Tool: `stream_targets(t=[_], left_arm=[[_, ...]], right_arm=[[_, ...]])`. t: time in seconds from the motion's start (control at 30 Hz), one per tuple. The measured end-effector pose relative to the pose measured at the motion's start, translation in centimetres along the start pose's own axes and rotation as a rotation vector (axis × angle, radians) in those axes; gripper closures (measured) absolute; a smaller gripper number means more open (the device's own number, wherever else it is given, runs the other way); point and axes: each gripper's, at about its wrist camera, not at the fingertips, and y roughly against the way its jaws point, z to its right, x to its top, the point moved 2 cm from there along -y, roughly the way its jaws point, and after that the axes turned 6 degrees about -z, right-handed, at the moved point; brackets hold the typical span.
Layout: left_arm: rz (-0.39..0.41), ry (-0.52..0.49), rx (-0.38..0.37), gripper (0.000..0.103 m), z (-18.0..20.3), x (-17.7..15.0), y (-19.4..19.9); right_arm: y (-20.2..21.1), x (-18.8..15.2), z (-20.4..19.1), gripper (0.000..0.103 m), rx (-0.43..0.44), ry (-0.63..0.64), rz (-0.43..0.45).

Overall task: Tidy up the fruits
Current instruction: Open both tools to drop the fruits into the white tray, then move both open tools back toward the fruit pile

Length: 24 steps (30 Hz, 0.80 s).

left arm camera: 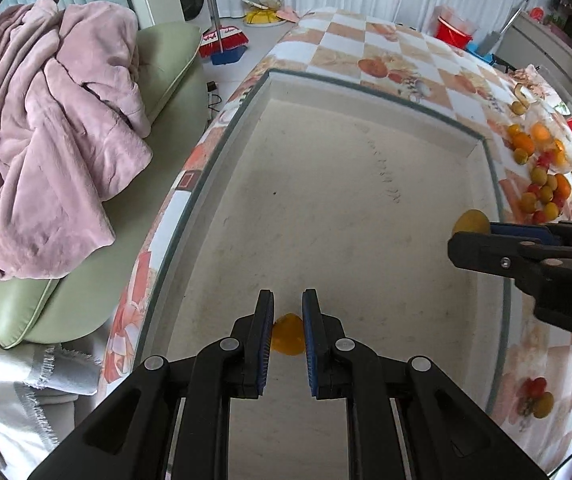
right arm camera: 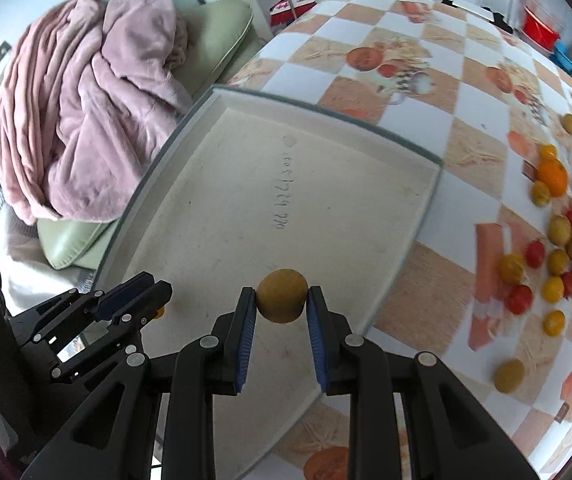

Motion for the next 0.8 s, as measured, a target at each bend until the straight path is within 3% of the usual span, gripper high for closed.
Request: stream_targets(t=[0.37,0.43,0.47,0.5,0.53,0.6,0.67,0.8], left_arm=[[0.011,-0.04,0.055,0.086,0.7,-0.1,-0.3],[0.005,-0.05,0.073,0.076,0.9,-0.3,-0.4],[-0.004,-0.052,0.072,0.052,1.0,-0.4,-0.6],[0.003,-0.049,0.079,0.034,1.0,-0.5,-0.5],[0.025,-0.05,0.09,0.033,0.9,-0.6,-0.1],[0.041,-0.068,0.091,0.033,1.0,-0.8,0.2],[0.03,-0.075,0.096,0.033,1.0,-0.8,0.2],[0.027,-0.075,0.092,0.033,1.3,-0.8,0.7]], right_arm=[[-1.8,0.2,0.4,0.074,-0.046,0.018,-0.048],[-2.0,0.2,0.4,0.074,-0.044,0.018,-0.06],[-2.0,0.1,0.5,0.072,-0.042,0.018,-0.063],[-2.0,0.1,0.5,0.064,-0.043,0.021,-0.061],[-1.8,0.0,0.5,0.057,-0.04,0.023,-0.056],[-1.3,0.0,0.5,0.035,-0.018,0.027,-0.033],[-0.5,-0.1,0.3,0.025,-0.02,0.036,-0.006],[0.6,-0.3,0.3,0.023,-0.008,0.034,0.016]])
